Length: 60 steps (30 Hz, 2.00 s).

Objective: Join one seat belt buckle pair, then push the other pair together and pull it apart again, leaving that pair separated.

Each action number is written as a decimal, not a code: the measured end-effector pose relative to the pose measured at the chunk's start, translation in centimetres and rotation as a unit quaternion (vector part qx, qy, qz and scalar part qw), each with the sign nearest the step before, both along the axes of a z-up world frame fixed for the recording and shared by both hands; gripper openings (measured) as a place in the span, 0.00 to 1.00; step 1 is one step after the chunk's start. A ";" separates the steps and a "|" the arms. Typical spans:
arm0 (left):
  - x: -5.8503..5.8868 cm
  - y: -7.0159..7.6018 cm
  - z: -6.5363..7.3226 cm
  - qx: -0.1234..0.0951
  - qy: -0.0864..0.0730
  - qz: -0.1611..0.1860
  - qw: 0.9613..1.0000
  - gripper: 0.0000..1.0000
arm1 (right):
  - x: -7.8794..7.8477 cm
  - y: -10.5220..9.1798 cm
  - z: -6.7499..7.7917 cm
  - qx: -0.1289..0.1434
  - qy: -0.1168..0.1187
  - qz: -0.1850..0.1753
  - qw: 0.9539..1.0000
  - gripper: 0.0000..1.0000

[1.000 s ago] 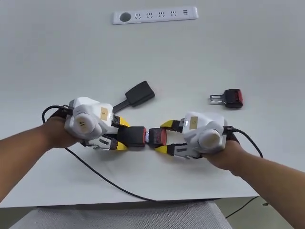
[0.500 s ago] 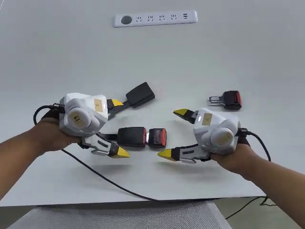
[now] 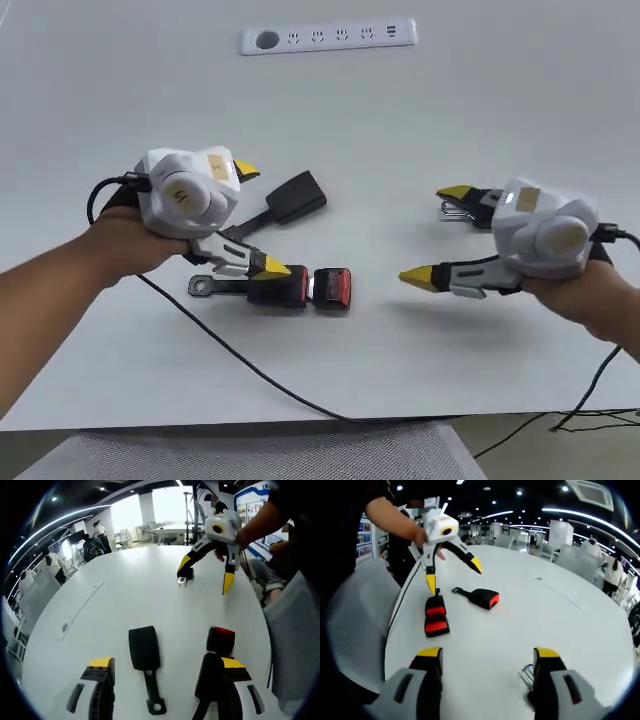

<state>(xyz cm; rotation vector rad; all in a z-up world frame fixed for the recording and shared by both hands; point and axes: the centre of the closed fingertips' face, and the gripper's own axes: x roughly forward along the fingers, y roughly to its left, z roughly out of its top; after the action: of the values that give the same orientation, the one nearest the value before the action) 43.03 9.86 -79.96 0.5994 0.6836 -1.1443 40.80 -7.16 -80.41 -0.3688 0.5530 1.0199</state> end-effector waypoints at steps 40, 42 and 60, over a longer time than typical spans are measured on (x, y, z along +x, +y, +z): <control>3.9 -2.1 -5.1 0.030 0.048 -0.043 0.997 0.38 | 3.6 -9.4 -4.7 -0.110 0.071 0.110 0.985 0.37; 3.9 -2.1 -5.2 0.033 0.050 -0.051 0.997 0.38 | 3.6 -9.4 -4.7 -0.113 0.066 0.114 0.985 0.36; 3.6 -2.0 -5.3 0.054 0.058 -0.137 0.987 0.35 | 4.0 -9.1 -4.8 -0.057 0.058 0.106 0.991 0.34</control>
<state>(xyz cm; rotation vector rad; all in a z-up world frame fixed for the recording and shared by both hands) 46.62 7.83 -85.22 0.7390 0.7824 -1.4123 44.82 -16.24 -85.17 -0.4790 0.6882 1.2238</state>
